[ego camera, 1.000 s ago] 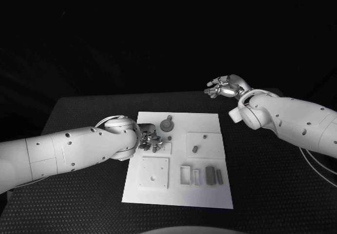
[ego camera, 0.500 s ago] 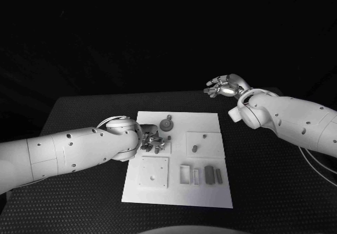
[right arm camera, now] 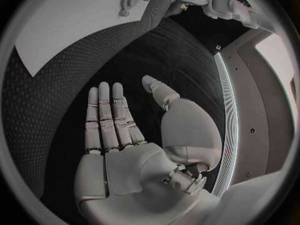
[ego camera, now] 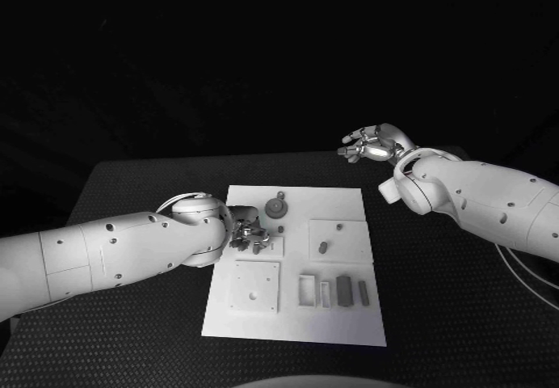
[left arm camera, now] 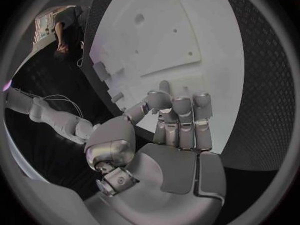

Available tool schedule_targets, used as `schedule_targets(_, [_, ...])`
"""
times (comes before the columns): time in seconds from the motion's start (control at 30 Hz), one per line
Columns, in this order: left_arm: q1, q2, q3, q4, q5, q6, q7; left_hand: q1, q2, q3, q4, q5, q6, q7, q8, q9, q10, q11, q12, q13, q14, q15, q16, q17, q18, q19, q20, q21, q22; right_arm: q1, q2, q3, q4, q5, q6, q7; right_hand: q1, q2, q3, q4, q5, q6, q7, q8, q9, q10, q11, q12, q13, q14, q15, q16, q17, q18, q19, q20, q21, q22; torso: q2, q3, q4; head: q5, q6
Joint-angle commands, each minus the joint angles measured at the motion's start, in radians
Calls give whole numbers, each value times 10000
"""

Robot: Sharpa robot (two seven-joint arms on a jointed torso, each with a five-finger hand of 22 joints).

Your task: Assemble the parts on the task board

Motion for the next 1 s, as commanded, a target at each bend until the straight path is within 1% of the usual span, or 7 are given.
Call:
schedule_targets(0.03, [-83,-29,-70,-20,-204,88,-171,256,142,5,66,47,566,-529,13,-3,-377,-299,17,-21,-7,-98,31,-18,55,58,-1112,5,154,1,7,5,6,-12,116,93,-73,16,-60,-12,43,150,194,26,-16,-1189,775,33,-14,-3,53,-57,13,-111,61,19,-71,18,0,-6,-4,4,12])
schedule_targets(0.1, [-84,-56,-64,10,-203,86,-163,268,150,8,74,59,564,-528,12,-3,-378,-299,15,-25,-8,-99,31,-21,55,58,-1111,5,155,1,8,5,8,-12,116,96,-75,18,-61,-11,43,150,194,26,-17,-1189,775,34,-15,-2,53,-58,14,-110,62,19,-72,20,2,-9,-2,11,11])
schedule_targets(0.27, [-84,-109,-21,34,-117,123,-171,282,172,9,90,89,560,-527,11,-4,-380,-298,14,-33,-8,-101,30,-25,52,58,-1109,3,154,1,10,5,5,-12,112,96,-75,19,-61,-10,44,150,195,27,-18,-1189,775,34,-17,-2,53,-59,15,-110,63,19,-74,22,2,3,-7,9,10])
schedule_targets(0.57, [-83,-101,-24,49,464,532,-204,302,194,7,82,158,560,-526,13,-2,-378,-297,17,-45,-9,-102,34,-30,48,51,-1105,2,157,1,10,5,6,-12,113,96,-75,18,-62,-11,45,150,194,28,-21,-1191,775,37,-24,-3,53,-62,17,-109,64,18,-81,27,-2,11,-6,17,-19])
schedule_targets(0.7, [-83,-115,-24,35,682,583,-216,314,200,6,64,203,557,-525,13,-1,-378,-296,21,-52,-12,-100,37,-32,45,44,-1103,2,160,1,10,5,6,-12,112,96,-74,19,-62,-12,45,150,194,29,-22,-1191,775,38,-26,-2,53,-63,18,-109,64,18,-83,30,-5,17,-9,21,-31])
schedule_targets(0.77, [-83,-121,-24,27,779,609,-230,320,203,6,57,219,557,-525,13,-1,-377,-296,22,-55,-13,-99,38,-33,44,42,-1102,3,161,1,9,5,6,-12,109,95,-73,19,-62,-12,46,149,194,29,-23,-1191,774,39,-28,-2,53,-64,19,-109,65,18,-85,31,-3,12,-12,21,-38])
schedule_targets(1.0, [-83,-113,-23,20,840,650,-228,347,212,4,18,292,559,-526,17,2,-375,-296,30,-65,-17,-94,46,-36,42,32,-1100,4,166,1,14,5,2,-12,110,96,-72,18,-62,-14,46,150,194,30,-25,-1191,774,41,-33,-2,53,-67,21,-109,66,17,-91,36,-1,12,-14,24,-43])
